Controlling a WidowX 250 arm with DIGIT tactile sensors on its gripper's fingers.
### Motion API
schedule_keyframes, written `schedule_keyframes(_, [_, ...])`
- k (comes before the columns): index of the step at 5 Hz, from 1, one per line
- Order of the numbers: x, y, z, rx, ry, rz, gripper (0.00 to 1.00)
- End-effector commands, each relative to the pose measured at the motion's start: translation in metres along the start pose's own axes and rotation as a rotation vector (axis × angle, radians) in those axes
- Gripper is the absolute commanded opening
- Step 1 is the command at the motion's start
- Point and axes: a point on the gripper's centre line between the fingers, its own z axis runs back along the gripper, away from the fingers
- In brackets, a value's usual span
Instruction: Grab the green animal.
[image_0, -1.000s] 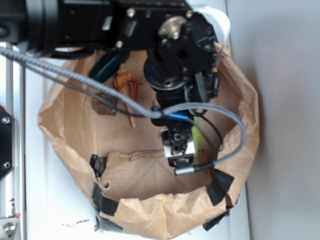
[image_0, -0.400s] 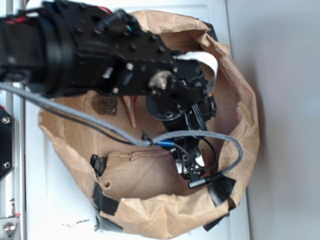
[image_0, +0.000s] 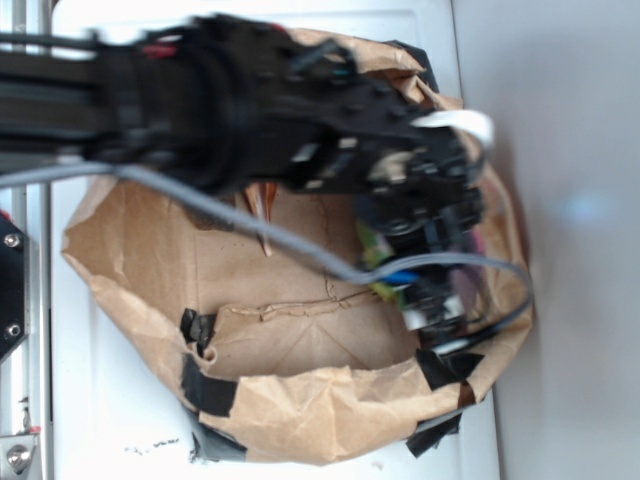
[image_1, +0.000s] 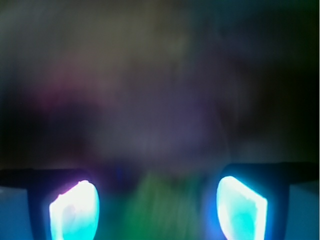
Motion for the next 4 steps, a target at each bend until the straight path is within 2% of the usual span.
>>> schedule_keyframes(1, [0.024, 0.013, 0.019, -0.032, -0.035, -0.001, 0.0])
schedule_keyframes(3, [0.04, 0.018, 0.038, -0.107, -0.03, -0.014, 0.0])
schedule_keyframes(4, [0.045, 0.019, 0.054, -0.151, -0.019, -0.027, 0.87])
